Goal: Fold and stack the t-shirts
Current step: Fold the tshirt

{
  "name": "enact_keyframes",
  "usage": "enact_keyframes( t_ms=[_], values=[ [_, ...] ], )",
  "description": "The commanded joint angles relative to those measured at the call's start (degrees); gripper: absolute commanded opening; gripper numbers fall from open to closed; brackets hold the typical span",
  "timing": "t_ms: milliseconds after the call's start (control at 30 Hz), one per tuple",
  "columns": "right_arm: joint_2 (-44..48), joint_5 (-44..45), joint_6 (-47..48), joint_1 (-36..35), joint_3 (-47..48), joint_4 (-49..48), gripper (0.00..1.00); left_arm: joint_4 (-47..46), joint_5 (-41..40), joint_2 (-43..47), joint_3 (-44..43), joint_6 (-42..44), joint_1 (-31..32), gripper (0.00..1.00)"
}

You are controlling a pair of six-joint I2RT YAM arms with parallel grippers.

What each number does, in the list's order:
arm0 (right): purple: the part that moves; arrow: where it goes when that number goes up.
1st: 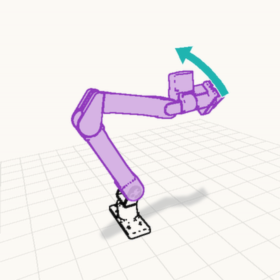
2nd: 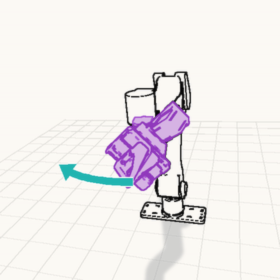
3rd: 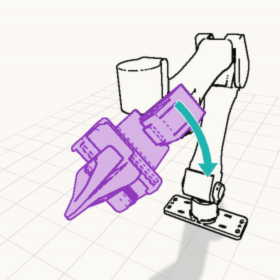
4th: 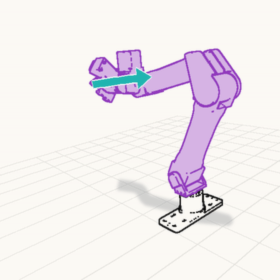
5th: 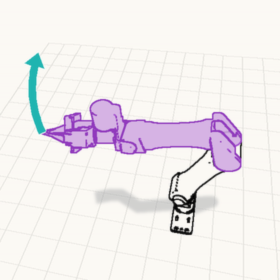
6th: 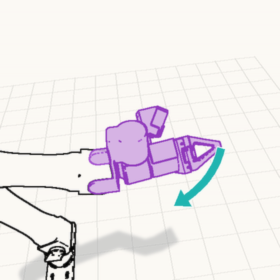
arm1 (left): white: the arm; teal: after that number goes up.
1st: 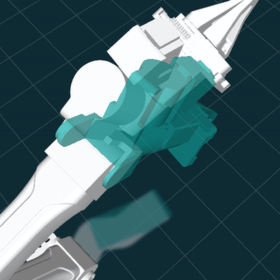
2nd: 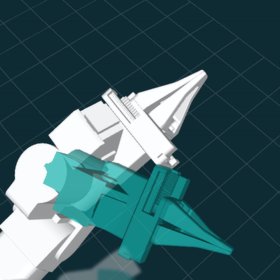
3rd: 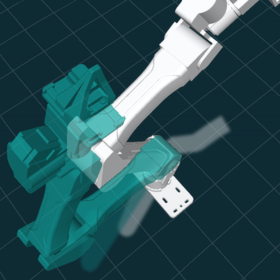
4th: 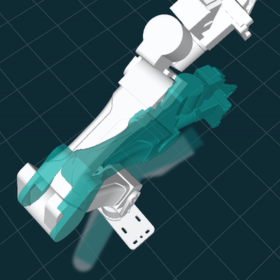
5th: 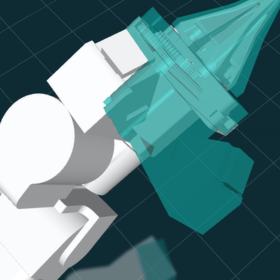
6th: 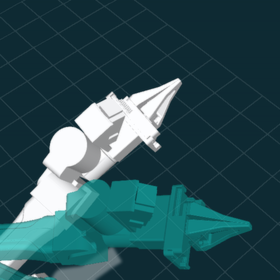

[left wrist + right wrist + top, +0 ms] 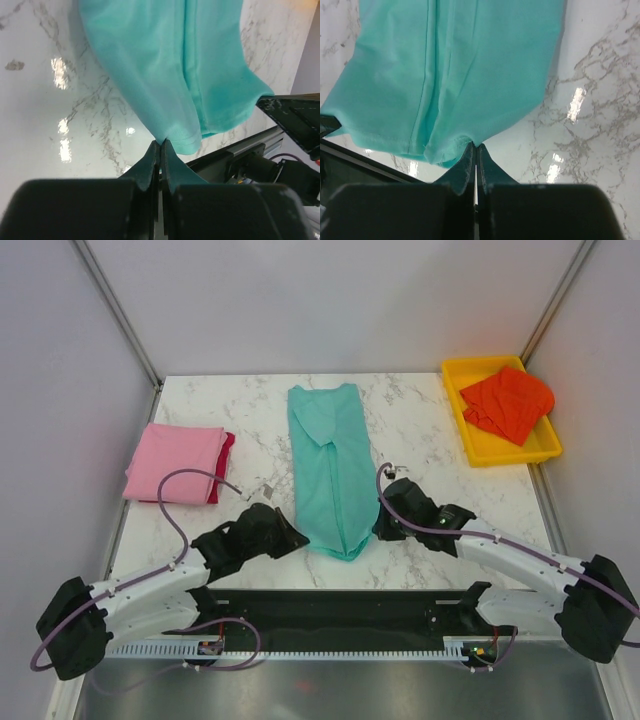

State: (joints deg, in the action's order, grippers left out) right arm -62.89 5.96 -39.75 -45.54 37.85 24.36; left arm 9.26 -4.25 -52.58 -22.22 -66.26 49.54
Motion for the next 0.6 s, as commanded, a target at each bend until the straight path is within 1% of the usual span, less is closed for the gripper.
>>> enact_keyframes(
  t_ms=[0,67,100,200,367,467,567],
  values=[
    [-3.9,4.6,1.3,0.8,4.7,0.2,0.00,4.6,-2.0,-2.3,-6.6,3.9,-3.8,0.02],
    [-5.9,5.9,1.1,1.6,7.2,0.1,0.00,4.7,1.0,-5.0,-8.7,5.3,-6.7,0.02],
    [-6.5,7.0,1.0,1.9,8.0,0.0,0.00,4.4,2.1,-5.9,-9.3,5.8,-9.5,0.02],
    [-9.1,7.4,1.0,3.3,11.5,-0.5,0.00,3.2,6.2,-10.0,-12.1,7.9,-13.4,0.02],
    [-14.3,8.8,1.5,6.0,18.7,-0.5,0.00,3.3,8.7,-17.5,-19.6,10.6,-17.3,0.02],
    [-17.9,9.7,2.4,7.4,22.1,-1.9,0.00,3.3,10.5,-24.3,-24.1,11.9,-20.6,0.02],
    [-21.8,9.3,3.4,9.1,25.8,-2.8,0.00,3.2,12.6,-27.5,-27.9,13.2,-22.5,0.02]
  ],
)
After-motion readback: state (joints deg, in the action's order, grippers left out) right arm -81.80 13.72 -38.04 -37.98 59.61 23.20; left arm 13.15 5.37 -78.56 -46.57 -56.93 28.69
